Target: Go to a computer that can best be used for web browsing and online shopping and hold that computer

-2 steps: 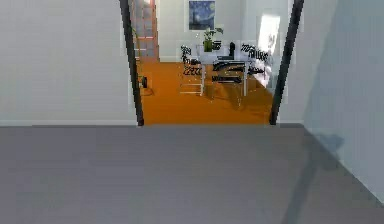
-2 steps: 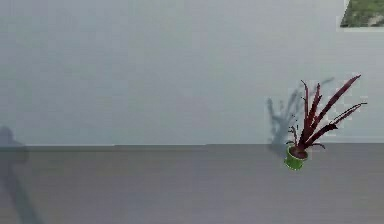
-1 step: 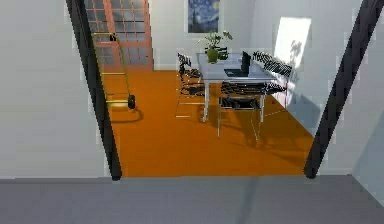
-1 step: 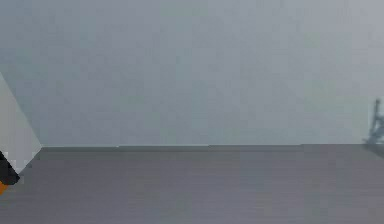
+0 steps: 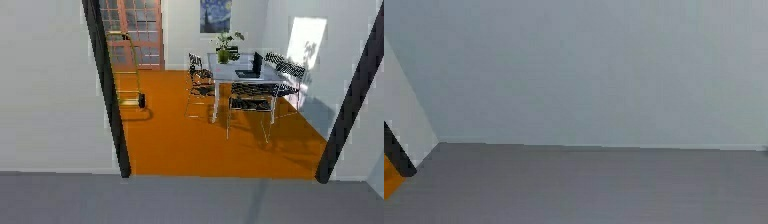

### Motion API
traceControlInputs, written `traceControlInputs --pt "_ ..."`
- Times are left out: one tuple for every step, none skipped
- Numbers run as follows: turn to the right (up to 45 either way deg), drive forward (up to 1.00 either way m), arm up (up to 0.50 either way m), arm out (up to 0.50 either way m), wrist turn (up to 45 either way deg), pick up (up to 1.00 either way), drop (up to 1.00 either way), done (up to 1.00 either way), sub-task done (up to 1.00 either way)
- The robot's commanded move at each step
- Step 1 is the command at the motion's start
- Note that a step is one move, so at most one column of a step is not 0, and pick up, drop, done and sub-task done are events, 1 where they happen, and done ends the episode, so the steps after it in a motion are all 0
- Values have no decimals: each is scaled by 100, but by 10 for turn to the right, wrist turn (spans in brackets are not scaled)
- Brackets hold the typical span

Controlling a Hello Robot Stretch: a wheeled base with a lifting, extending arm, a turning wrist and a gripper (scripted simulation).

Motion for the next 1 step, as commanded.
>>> traceControlInputs --pt "0 100 0 0 0 0 0 0 0"
